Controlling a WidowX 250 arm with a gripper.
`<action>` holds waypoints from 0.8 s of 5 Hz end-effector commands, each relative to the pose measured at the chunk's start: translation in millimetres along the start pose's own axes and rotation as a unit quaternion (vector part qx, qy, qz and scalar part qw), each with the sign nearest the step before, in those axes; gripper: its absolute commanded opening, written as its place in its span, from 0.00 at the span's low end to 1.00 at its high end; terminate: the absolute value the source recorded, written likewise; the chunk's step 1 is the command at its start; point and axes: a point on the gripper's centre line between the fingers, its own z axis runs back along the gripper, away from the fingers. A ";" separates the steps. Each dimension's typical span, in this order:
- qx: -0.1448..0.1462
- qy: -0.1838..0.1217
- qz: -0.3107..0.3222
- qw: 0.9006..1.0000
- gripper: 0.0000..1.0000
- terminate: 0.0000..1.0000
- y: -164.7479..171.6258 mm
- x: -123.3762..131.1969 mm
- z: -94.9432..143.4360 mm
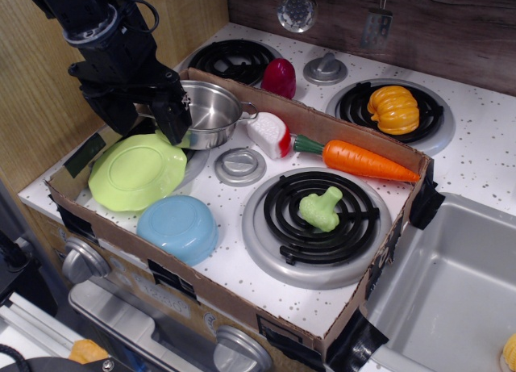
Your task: Put broccoli in pot
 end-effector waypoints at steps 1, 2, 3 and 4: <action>0.000 0.000 0.000 1.000 1.00 0.00 0.0 0.0 0.0; 0.000 0.011 -0.018 1.000 1.00 0.00 -27.9 11.9 6.1; 0.002 0.017 -0.032 0.999 1.00 0.00 -59.8 23.7 9.6; -0.010 0.003 -0.035 0.999 1.00 0.00 -90.4 31.7 7.5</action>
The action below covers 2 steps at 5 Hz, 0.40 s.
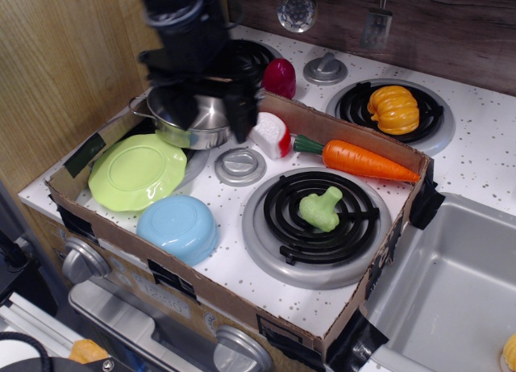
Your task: Put broccoli in pot
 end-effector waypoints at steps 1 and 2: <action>0.006 -0.044 -0.013 0.999 1.00 0.00 -56.3 15.4 -10.7; 0.008 -0.043 -0.009 0.999 1.00 0.00 -76.3 8.2 -30.4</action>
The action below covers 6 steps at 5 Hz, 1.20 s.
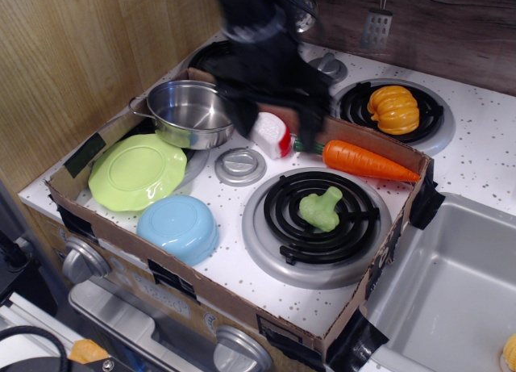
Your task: Put broccoli in pot
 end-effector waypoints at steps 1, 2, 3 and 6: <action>0.004 -0.022 0.011 1.000 1.00 0.00 -31.4 -9.1 -17.2; 0.008 -0.028 0.024 0.999 1.00 0.00 -41.1 -16.4 -20.1; -0.013 -0.030 0.028 0.999 1.00 0.00 -42.1 -23.2 -37.9; -0.036 -0.034 0.001 0.999 1.00 0.00 -29.9 -22.9 -78.9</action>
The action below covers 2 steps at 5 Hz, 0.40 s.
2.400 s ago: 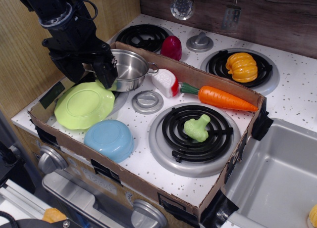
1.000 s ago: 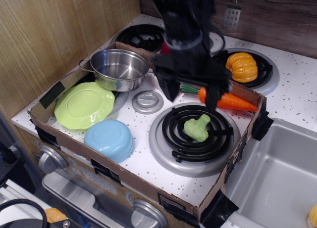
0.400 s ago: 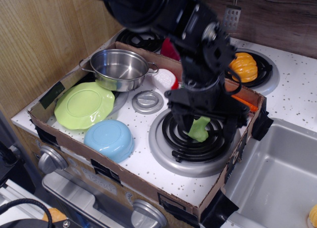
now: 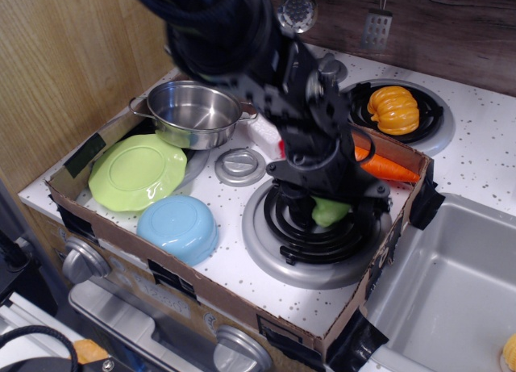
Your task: Put broccoli in pot
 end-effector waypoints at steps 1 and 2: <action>0.015 0.017 -0.012 1.000 0.00 0.00 6.8 3.5 7.2; 0.044 0.014 -0.012 0.999 0.00 0.00 6.6 7.5 29.1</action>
